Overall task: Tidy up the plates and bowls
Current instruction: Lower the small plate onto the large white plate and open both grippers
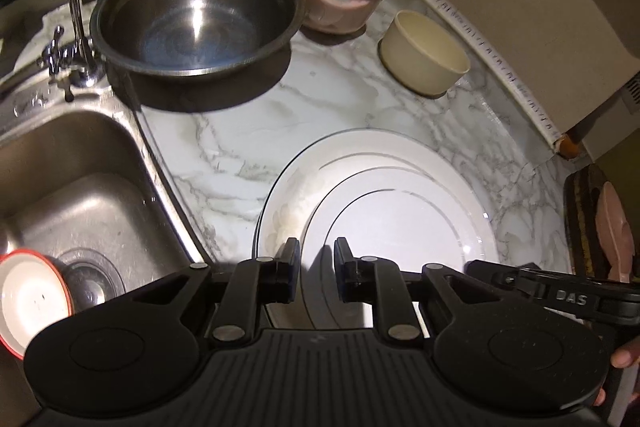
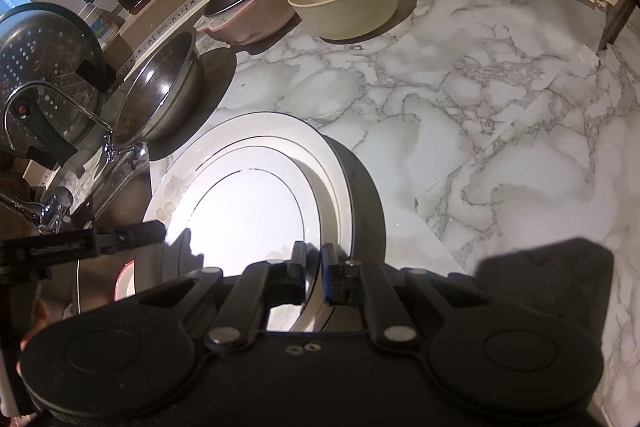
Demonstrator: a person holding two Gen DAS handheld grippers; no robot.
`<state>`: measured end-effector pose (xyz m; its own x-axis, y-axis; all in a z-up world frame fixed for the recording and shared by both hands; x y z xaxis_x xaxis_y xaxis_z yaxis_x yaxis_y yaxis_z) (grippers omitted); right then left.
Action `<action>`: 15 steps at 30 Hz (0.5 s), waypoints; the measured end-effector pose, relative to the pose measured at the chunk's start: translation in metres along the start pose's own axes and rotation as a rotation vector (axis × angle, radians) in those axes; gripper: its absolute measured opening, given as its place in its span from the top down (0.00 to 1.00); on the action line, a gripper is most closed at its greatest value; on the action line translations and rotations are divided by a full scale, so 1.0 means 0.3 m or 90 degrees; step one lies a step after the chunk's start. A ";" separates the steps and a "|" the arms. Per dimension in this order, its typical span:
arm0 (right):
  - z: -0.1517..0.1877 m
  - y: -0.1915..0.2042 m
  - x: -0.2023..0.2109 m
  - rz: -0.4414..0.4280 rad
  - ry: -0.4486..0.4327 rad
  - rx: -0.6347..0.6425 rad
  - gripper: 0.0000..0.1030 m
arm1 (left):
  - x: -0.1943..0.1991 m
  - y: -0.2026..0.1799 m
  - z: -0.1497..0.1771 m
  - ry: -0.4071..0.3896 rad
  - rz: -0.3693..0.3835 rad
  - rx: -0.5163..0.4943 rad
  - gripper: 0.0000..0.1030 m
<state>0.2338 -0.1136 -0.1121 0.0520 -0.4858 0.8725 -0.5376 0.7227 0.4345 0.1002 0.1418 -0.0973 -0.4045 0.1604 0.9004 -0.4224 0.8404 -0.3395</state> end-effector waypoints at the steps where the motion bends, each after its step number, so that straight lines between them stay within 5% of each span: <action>1: -0.001 0.002 -0.001 0.002 0.002 0.005 0.92 | 0.012 -0.001 0.002 -0.008 0.000 -0.003 0.83; 6: -0.002 0.023 0.011 0.023 0.011 0.038 0.89 | 0.044 0.008 0.006 -0.032 -0.025 -0.013 0.83; 15: -0.008 0.041 0.094 0.059 -0.022 0.106 0.69 | 0.043 0.029 0.005 -0.033 -0.058 -0.021 0.83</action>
<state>0.2307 -0.1170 -0.0816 -0.0309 -0.4401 0.8974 -0.6706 0.6750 0.3079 0.0901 0.1505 -0.0892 -0.4082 0.0564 0.9112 -0.4329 0.8668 -0.2476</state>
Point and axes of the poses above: each gripper's, at about its wrist camera, not at the fingertips, and x roughly against the way its jaws point, y to its left, z to its underside, the point moved 2 cm from there along -x, roughly the way its jaws point, and after that the axes turned 12 degrees about y, right-handed, at the moved point
